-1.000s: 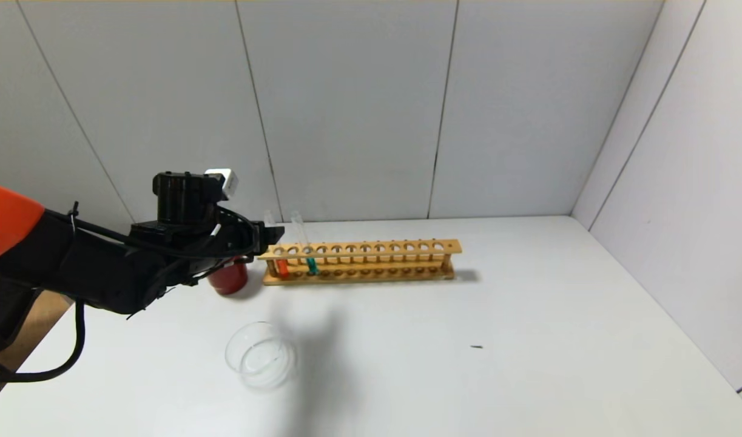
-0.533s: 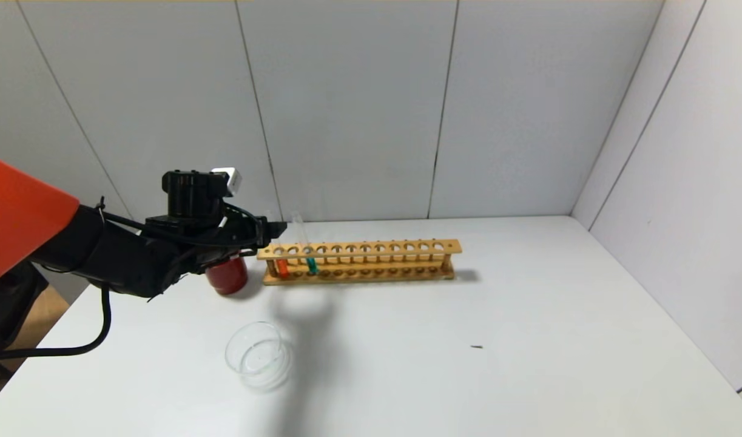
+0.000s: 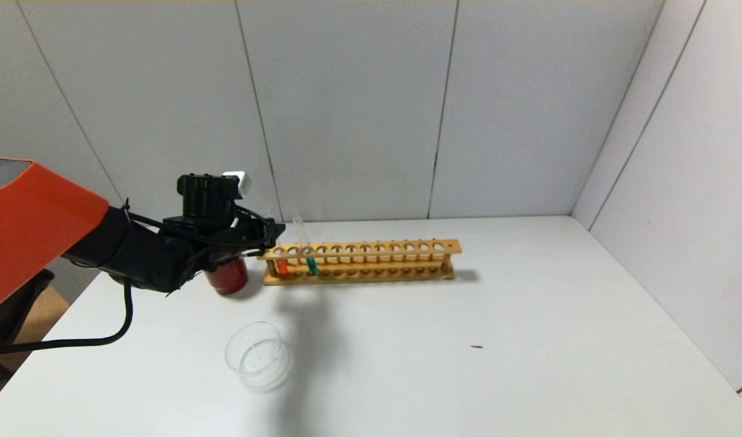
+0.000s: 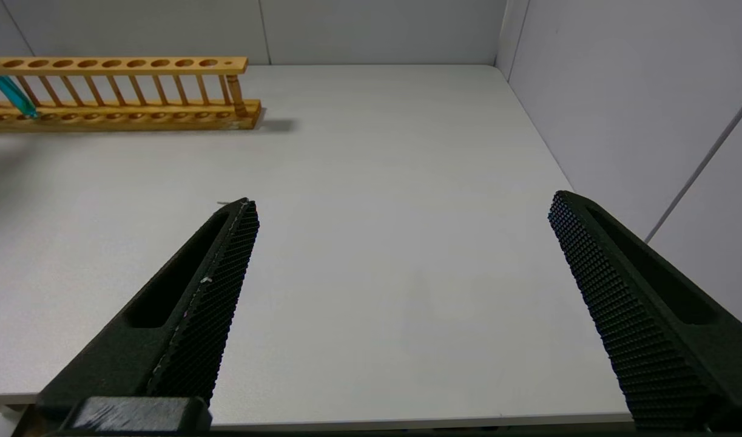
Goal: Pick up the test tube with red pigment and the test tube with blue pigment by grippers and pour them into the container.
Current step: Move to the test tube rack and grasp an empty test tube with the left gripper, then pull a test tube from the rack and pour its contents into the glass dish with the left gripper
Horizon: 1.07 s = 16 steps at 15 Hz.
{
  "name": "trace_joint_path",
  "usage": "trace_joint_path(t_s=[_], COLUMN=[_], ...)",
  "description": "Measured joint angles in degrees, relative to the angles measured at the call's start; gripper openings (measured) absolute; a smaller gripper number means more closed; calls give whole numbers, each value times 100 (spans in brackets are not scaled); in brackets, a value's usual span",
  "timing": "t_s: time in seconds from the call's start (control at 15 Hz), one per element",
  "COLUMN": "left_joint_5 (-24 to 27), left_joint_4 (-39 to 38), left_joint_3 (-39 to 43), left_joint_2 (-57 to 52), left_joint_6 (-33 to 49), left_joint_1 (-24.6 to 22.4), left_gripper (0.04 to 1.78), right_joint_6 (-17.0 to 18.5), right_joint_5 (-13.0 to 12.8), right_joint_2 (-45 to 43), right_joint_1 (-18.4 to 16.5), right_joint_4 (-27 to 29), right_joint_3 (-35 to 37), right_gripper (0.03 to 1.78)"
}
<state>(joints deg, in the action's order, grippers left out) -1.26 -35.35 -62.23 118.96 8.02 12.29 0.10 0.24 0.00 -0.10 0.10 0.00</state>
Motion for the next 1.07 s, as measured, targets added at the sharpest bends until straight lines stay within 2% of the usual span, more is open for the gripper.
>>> trace_joint_path(t_s=[0.2,0.33,0.4,0.73,1.07], left_joint_5=[166,174,169,121,110], left_joint_4=[10,22,33,300,1122], left_joint_3=[-129,-194,-218,-380,-879], left_joint_2=[78,122,139,69,-551], left_joint_6=[0,-11,-17,-30,-39], left_joint_1=[24,79,107,215,262], left_gripper=[68,39,33,33,33], right_joint_6=[0,0,0,0,0], right_joint_5=[0,-2,0,0,0], right_joint_2=[0,0,0,0,0], right_joint_1=[0,0,0,0,0], right_joint_4=[0,0,0,0,0], right_joint_3=[0,0,0,0,0], right_gripper=[175,175,175,175,175])
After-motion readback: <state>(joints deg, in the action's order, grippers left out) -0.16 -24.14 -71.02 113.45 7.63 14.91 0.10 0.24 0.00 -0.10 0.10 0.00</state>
